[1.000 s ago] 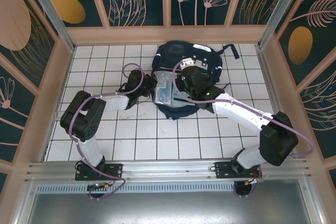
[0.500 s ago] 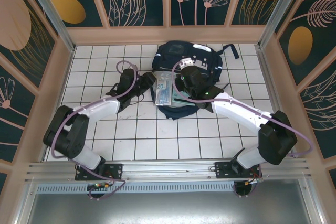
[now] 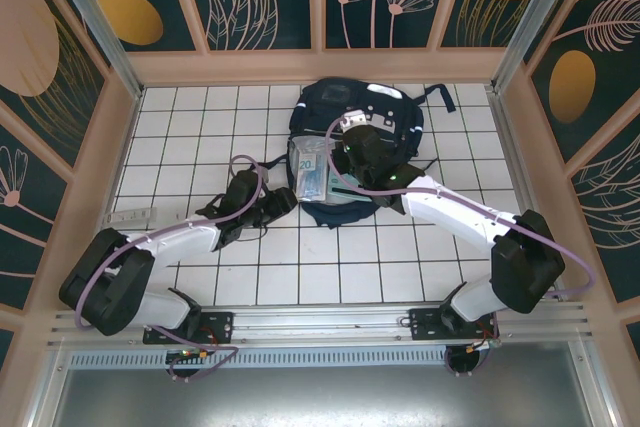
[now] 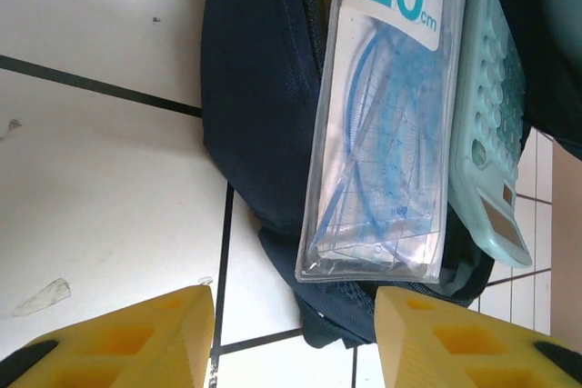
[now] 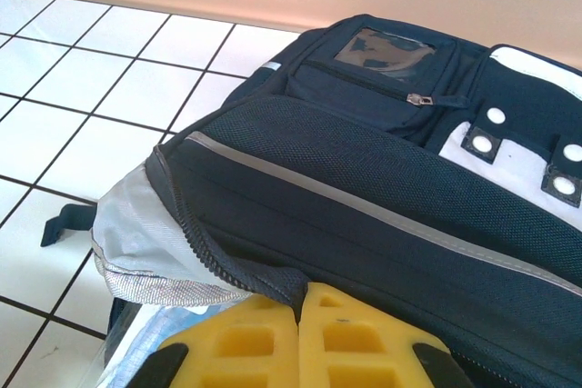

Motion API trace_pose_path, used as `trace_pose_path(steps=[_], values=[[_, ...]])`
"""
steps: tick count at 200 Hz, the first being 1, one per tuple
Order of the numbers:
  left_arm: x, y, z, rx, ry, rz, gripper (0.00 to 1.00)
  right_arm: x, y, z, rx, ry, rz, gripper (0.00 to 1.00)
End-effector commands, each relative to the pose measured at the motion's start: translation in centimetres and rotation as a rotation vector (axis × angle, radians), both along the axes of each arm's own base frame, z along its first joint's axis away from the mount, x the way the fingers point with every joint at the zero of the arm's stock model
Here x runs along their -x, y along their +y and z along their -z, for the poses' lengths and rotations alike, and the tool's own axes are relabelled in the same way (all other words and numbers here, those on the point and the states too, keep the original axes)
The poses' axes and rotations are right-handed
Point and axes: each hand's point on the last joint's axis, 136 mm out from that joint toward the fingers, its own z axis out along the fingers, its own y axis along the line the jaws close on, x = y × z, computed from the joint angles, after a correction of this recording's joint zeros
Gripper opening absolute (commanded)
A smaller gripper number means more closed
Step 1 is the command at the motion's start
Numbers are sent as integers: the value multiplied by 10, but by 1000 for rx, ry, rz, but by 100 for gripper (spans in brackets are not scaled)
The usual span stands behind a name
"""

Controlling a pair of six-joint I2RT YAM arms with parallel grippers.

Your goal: Pack books, pencil case, and school supplies into a backpack

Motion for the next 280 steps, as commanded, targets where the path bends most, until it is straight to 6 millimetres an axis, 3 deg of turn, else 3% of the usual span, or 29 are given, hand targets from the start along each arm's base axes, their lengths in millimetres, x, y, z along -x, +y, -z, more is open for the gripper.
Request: trace_pose_path(steps=[1, 33, 77, 119, 155, 200, 204, 214, 234, 254, 265, 268, 280], values=[[1, -14, -3, 67, -8, 42, 49, -6, 12, -29, -62, -55, 2, 5], [-7, -20, -5, 85, -31, 38, 37, -5, 12, -29, -57, -55, 4, 5], [-18, -23, -2, 74, -38, 23, 32, -4, 11, -27, -47, -54, 9, 5], [-36, -29, -14, 66, -77, 11, 0, -3, 12, -26, -44, -51, 3, 5], [-54, -41, -29, 89, -108, 6, 0, -2, 14, -25, -47, -49, -4, 5], [-79, -53, -15, 44, -81, 1, 0, -1, 19, -22, -41, -45, -18, 5], [-80, -54, -4, 32, -61, 0, 0, -1, 19, -21, -38, -43, -15, 5], [-85, -57, -1, 24, -61, 2, 0, -1, 19, -21, -37, -45, -15, 5], [-88, -56, 2, -2, -55, -2, 13, -1, 17, -22, -29, -49, -8, 5], [-83, -49, -2, -29, -64, -9, 41, -1, 13, -20, -22, -53, 0, 5], [-80, -42, -1, -55, -61, -14, 50, -3, 13, -20, -22, -54, 3, 5], [-79, -41, -12, -49, -83, -16, 53, -3, 13, -20, -24, -55, 2, 5], [-75, -34, -19, -69, -97, -25, 61, -4, 13, -19, -24, -54, 2, 5]])
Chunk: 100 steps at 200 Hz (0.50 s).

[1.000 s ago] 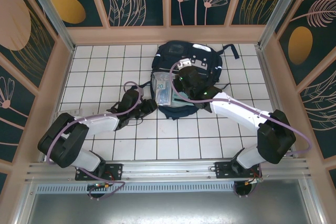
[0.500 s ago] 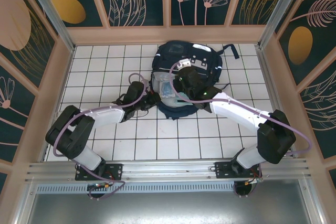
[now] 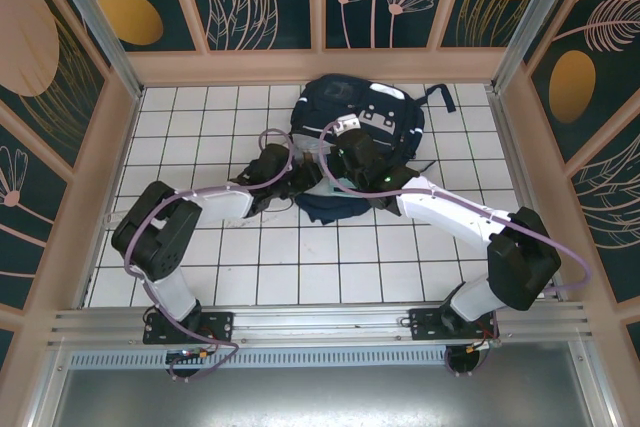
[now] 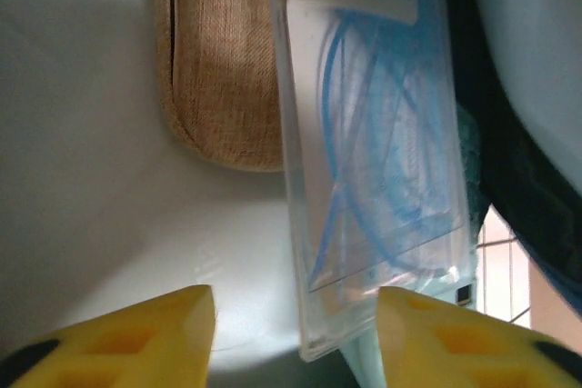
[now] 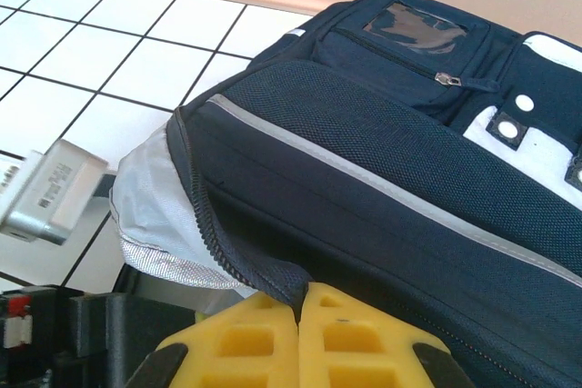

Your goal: Pack books, pencil case, and school supplies into a backpack

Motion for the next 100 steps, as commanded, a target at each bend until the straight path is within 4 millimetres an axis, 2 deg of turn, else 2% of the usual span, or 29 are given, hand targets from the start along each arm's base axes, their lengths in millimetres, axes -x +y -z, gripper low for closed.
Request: trace_pose_path(steps=[1, 12, 29, 55, 71, 100], values=[[1, 24, -16, -82, -51, -52, 62, -10, 3, -28, -52, -70, 23, 5], [5, 33, -22, -106, -61, -68, 67, -11, 4, -28, -57, -70, 21, 5], [13, 49, -28, -156, -71, -97, 68, -11, 4, -28, -61, -71, 19, 5], [23, 85, -28, -270, -57, -187, 88, -9, 4, -30, -74, -75, 11, 5], [23, 114, -28, -352, -51, -262, 98, -7, 5, -31, -83, -76, 5, 5], [16, 176, -27, -457, -9, -424, 98, -4, 5, -34, -101, -83, -10, 5]])
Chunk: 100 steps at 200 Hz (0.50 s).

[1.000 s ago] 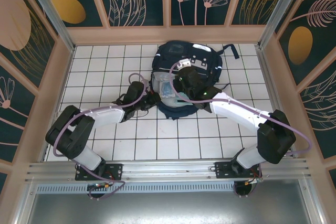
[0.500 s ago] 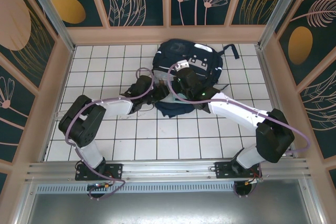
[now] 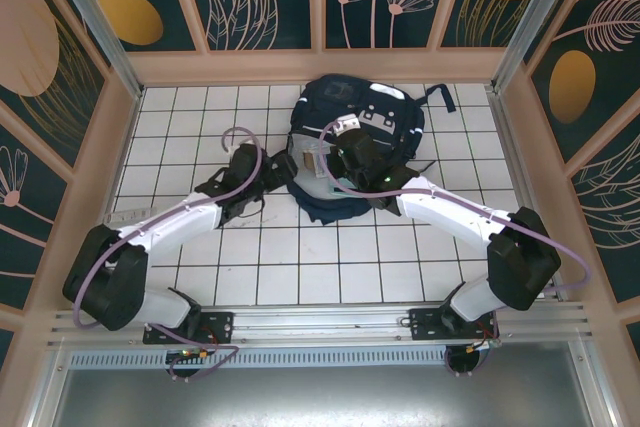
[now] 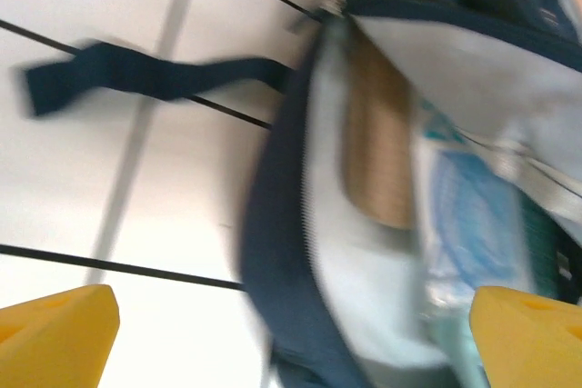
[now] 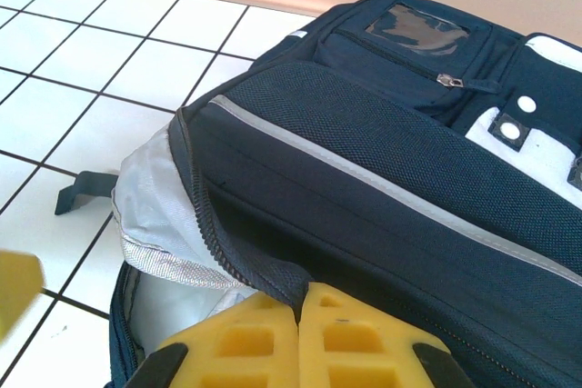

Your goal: Pack books, pencil case, and school supplies into a backpack

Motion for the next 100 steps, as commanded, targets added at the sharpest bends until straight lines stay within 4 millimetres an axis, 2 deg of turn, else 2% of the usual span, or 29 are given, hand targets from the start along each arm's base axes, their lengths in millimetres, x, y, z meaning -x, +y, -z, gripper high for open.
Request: trace_pose_path(steps=[1, 46, 83, 100], values=[[4, 68, 16, -171, 67, -173, 98, -3, 4, -34, -95, -80, -7, 5], [2, 158, 18, -319, 115, -470, 99, 4, 1, -32, -117, -83, -23, 5], [20, 230, 35, -293, 222, -770, 98, 9, 2, -32, -136, -90, -40, 5], [29, 256, 40, -290, 258, -874, 99, 10, 3, -33, -144, -93, -50, 5]])
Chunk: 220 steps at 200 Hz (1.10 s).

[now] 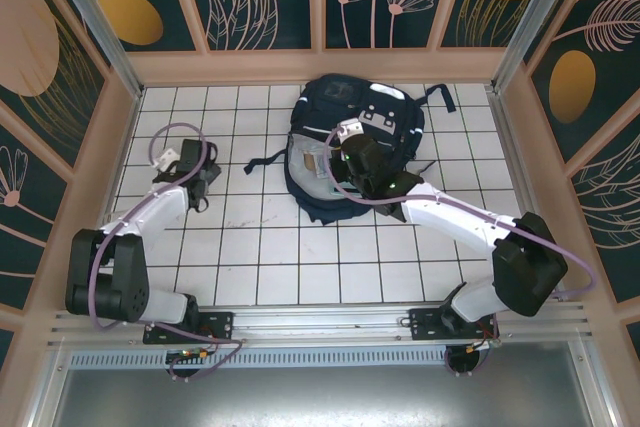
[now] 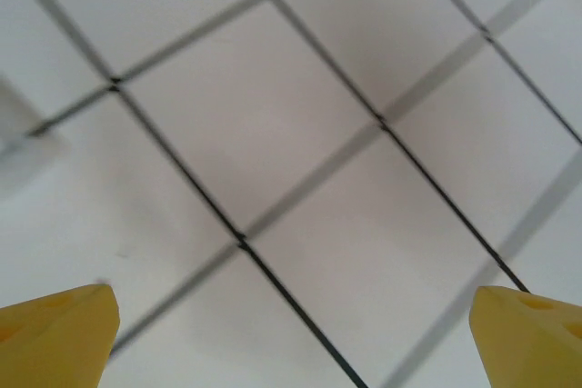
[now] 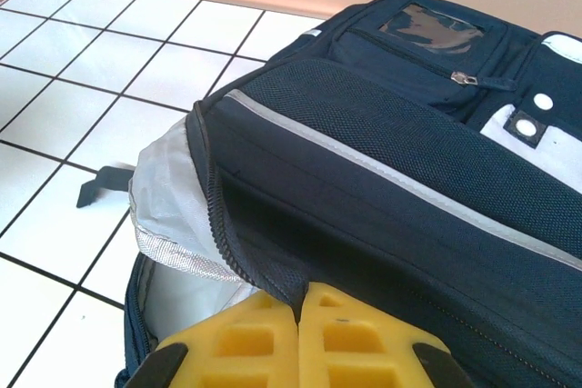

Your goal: Pack books, pencil case, and school supplies into a backpack

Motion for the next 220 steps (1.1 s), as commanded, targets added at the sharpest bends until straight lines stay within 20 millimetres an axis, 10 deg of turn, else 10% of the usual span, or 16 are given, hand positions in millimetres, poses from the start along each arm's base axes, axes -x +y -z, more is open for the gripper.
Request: trace_pose_path(steps=[1, 96, 220], values=[[19, 40, 4, -23, 49, -198, 99, 1, 4, -35, -106, -79, -18, 5], [49, 120, 50, 61, 147, -558, 99, 5, 6, -34, -120, -77, -35, 6], [38, 135, 84, 103, 196, -590, 99, 2, 10, -28, -106, -65, -37, 6]])
